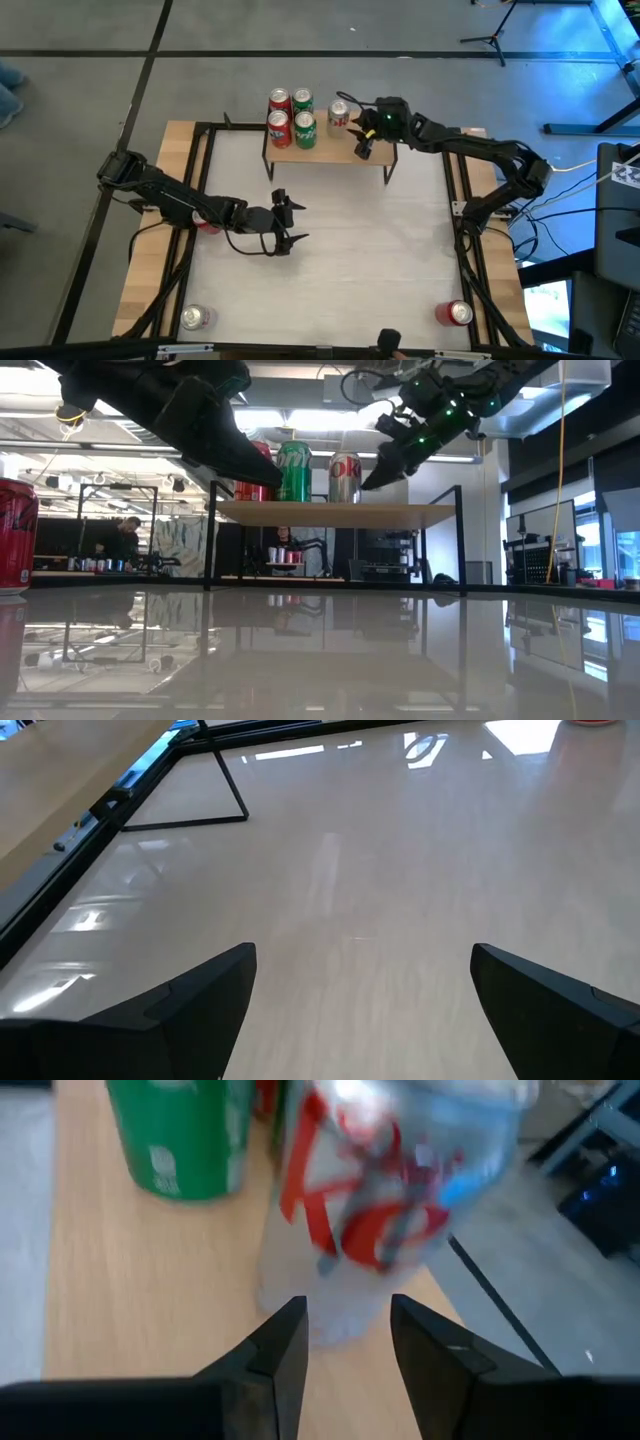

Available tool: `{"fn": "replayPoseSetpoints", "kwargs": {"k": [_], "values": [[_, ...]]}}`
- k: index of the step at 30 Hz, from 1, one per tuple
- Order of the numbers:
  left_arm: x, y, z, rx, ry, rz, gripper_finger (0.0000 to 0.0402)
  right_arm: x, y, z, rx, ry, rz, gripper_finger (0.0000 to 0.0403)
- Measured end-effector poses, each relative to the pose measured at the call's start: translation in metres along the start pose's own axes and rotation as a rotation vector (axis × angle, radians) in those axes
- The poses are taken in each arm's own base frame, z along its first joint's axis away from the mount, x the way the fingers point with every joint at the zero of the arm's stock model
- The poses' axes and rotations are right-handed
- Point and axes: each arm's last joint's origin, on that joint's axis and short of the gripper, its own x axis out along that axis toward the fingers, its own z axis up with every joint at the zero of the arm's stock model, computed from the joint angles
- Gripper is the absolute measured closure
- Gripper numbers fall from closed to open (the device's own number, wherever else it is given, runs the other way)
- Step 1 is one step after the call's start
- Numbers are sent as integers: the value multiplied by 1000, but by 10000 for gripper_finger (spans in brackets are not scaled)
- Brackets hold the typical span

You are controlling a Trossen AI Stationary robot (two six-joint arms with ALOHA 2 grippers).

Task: Place canned beverage on shelf
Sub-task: Put the top silver soda can on the shelf

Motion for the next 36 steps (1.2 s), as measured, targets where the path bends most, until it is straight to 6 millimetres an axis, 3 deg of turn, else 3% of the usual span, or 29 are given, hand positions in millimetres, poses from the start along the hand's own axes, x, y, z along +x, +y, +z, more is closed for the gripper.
{"fn": "replayPoseSetpoints", "kwargs": {"k": [21, 36], "values": [[0, 0, 0, 3, 0, 0, 43, 27, -1, 0, -8, -123, -20, 262], [0, 0, 0, 3, 0, 0, 43, 33, -2, 3, -18, -179, -30, 262]]}}
